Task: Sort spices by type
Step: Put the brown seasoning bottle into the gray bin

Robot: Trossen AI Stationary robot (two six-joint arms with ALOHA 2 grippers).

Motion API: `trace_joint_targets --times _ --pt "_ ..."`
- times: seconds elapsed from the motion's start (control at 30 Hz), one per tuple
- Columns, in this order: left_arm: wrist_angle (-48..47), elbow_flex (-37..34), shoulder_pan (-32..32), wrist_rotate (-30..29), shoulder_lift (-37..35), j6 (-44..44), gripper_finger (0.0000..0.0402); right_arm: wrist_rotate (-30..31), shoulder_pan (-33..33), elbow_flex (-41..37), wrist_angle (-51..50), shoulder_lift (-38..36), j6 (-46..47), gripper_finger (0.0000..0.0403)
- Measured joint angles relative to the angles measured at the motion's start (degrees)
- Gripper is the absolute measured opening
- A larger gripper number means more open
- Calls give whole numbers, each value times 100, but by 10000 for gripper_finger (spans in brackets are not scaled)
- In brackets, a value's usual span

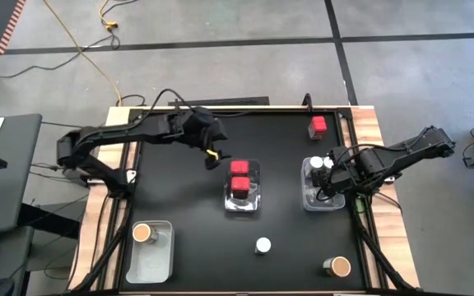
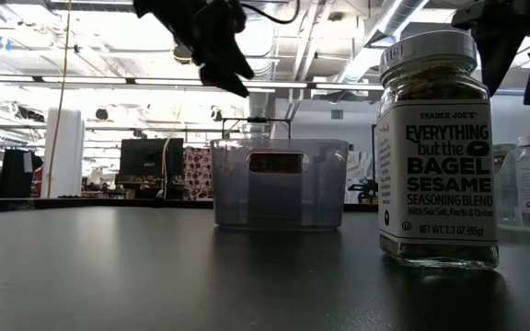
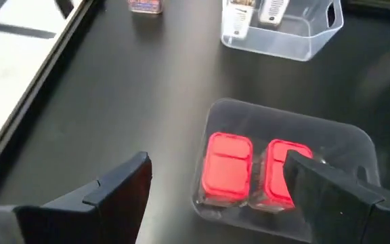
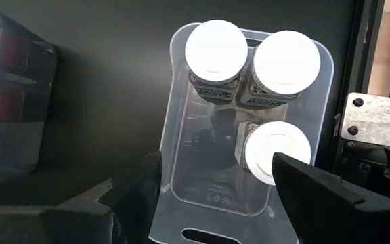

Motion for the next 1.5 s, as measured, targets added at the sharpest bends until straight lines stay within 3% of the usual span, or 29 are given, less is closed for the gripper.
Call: trace_joint_targets --times 0.13,0.23,0.4,0.53,0.73,0.9,1.17,1.5 --pt "79 -362 -252 -527 -482 -323 320 0 0 0 117 -2 1 307" --pt "89 -553 -658 -1238 -808 -579 320 0 0 -2 331 -2 -54 307" --pt "142 -692 -1393 -1839 -1115 -1094 320 -4 162 0 1097 1 -784 306" --pt "151 -696 -1981 -2071 -1114 -1534 320 -182 537 269 1542 243 -1195 306" --pt "160 -696 -2774 -2574 -1067 -2093 320 -672 1465 1232 1298 1120 -1470 306" --pt "168 -696 -3175 -2607 -1076 -2255 320 -865 2162 1851 1124 1754 -1504 306" --pt "164 -696 -3467 -2618 -1070 -2832 320 -1207 2919 1967 1577 2265 -1501 306" --pt "166 -696 -3469 -2625 -1072 -2928 320 -1217 3193 1967 2379 2659 -1593 306"
